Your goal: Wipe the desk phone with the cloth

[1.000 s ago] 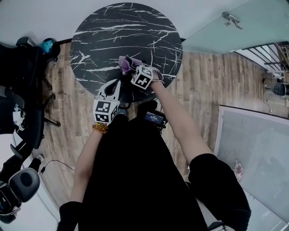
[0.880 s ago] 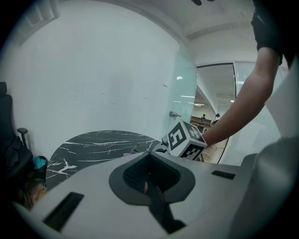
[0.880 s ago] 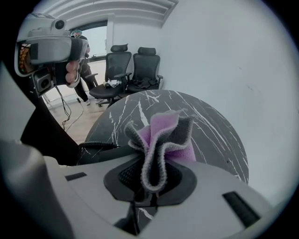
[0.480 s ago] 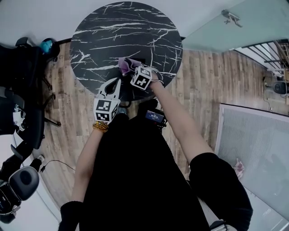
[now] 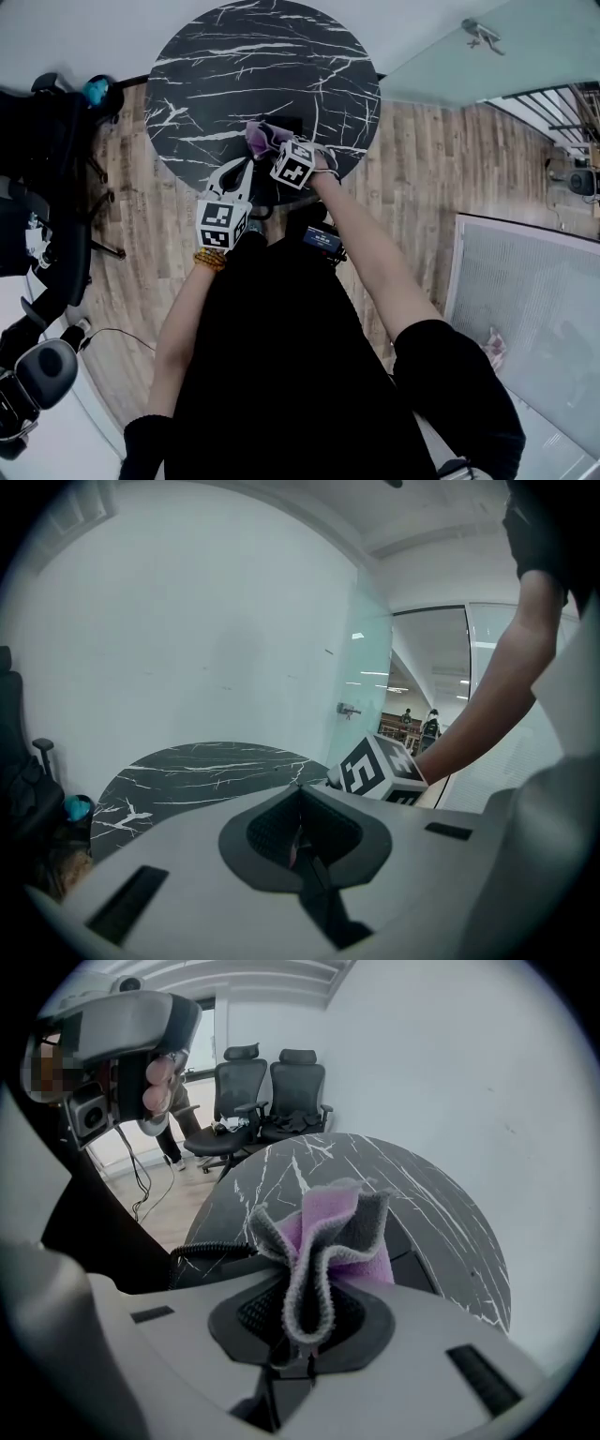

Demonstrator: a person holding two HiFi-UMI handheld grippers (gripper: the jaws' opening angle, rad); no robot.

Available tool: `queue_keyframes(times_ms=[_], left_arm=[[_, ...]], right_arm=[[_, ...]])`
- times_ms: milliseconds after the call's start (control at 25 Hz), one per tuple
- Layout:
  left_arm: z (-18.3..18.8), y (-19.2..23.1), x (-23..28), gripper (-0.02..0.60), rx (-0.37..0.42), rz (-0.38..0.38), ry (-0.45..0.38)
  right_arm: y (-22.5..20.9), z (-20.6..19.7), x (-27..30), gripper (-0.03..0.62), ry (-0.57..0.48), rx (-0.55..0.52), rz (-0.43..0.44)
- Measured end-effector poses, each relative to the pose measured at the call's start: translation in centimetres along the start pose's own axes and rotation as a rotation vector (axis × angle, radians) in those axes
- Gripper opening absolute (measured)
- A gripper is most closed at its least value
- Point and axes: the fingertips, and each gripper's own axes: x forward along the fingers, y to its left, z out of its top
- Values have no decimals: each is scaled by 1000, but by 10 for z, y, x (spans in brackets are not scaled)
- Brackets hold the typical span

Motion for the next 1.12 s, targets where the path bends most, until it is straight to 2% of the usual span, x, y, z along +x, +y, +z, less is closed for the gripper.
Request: queue_keyframes(times_ms=[440, 1120], left_arm=[[-2, -4, 2, 12, 3, -13, 7], [-5, 0, -1, 12, 3, -11, 17]], right_arm=[[22, -1, 5, 55, -2, 44, 27], [35, -3, 8, 54, -10, 43, 74]])
